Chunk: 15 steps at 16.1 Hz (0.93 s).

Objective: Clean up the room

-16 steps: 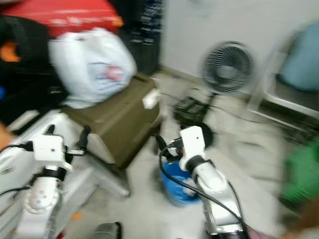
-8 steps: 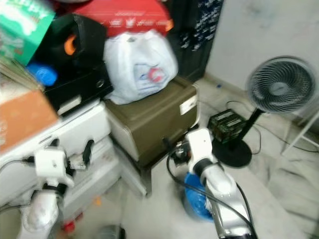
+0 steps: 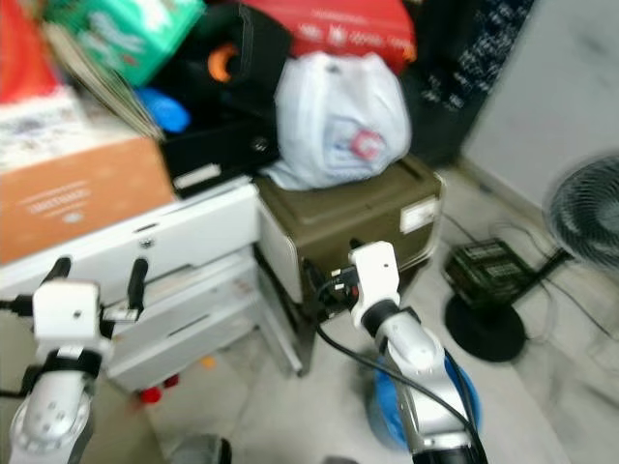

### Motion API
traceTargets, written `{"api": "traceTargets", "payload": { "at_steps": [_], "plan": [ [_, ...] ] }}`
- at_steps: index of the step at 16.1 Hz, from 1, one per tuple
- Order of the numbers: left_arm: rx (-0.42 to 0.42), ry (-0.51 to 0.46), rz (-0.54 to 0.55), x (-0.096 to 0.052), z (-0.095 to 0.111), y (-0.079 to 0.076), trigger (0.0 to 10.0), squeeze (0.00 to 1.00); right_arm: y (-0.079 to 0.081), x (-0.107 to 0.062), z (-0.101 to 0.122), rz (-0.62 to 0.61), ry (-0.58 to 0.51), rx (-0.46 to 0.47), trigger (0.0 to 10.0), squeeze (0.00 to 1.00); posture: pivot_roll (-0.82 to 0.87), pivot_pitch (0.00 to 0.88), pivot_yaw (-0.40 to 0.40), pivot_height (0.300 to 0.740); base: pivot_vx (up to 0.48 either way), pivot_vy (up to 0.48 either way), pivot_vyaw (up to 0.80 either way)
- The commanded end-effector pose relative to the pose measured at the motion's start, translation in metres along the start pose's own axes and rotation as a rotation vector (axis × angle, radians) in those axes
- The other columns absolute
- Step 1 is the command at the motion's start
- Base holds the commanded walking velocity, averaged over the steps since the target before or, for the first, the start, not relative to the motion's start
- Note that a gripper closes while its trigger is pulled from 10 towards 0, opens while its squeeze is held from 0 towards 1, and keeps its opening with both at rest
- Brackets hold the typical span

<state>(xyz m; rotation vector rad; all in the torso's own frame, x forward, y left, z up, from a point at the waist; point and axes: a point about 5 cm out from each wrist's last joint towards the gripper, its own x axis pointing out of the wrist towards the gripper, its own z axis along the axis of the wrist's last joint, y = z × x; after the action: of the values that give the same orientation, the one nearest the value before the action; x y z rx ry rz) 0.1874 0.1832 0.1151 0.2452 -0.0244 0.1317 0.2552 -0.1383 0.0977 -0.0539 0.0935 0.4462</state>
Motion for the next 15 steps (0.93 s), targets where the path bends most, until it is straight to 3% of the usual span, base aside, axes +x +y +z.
{"api": "traceTargets", "payload": {
  "at_steps": [1, 3, 7, 15],
  "plan": [
    [0.0, 0.004, 0.014, -0.004, 0.001, 0.001, 10.0, 0.0, -0.007, -0.004, -0.001, -0.021, 0.007, -0.007, 10.0, 0.0, 0.0, 0.053, -0.045, 0.74, 0.0, 0.0, 0.8],
    [-0.009, 0.026, 0.001, -0.01, -0.003, -0.001, 10.0, 0.0, -0.006, -0.004, -0.001, -0.019, 0.011, 0.0, 10.0, 0.0, 0.0, 0.057, -0.043, 0.74, 0.0, 0.0, 0.4],
    [-0.023, 0.024, -0.022, -0.007, -0.001, -0.007, 10.0, 0.0, -0.005, -0.004, -0.002, -0.011, 0.017, 0.005, 10.0, 0.0, -0.01, 0.051, -0.045, 0.74, 0.0, 0.0, 0.0],
    [-0.036, 0.023, -0.039, -0.005, 0.0, -0.009, 10.0, 0.0, -0.004, -0.004, -0.003, -0.01, 0.02, 0.012, 10.0, 0.0, -0.01, 0.053, -0.043, 0.74, 0.0, -0.375, 0.0]
  ]
}}
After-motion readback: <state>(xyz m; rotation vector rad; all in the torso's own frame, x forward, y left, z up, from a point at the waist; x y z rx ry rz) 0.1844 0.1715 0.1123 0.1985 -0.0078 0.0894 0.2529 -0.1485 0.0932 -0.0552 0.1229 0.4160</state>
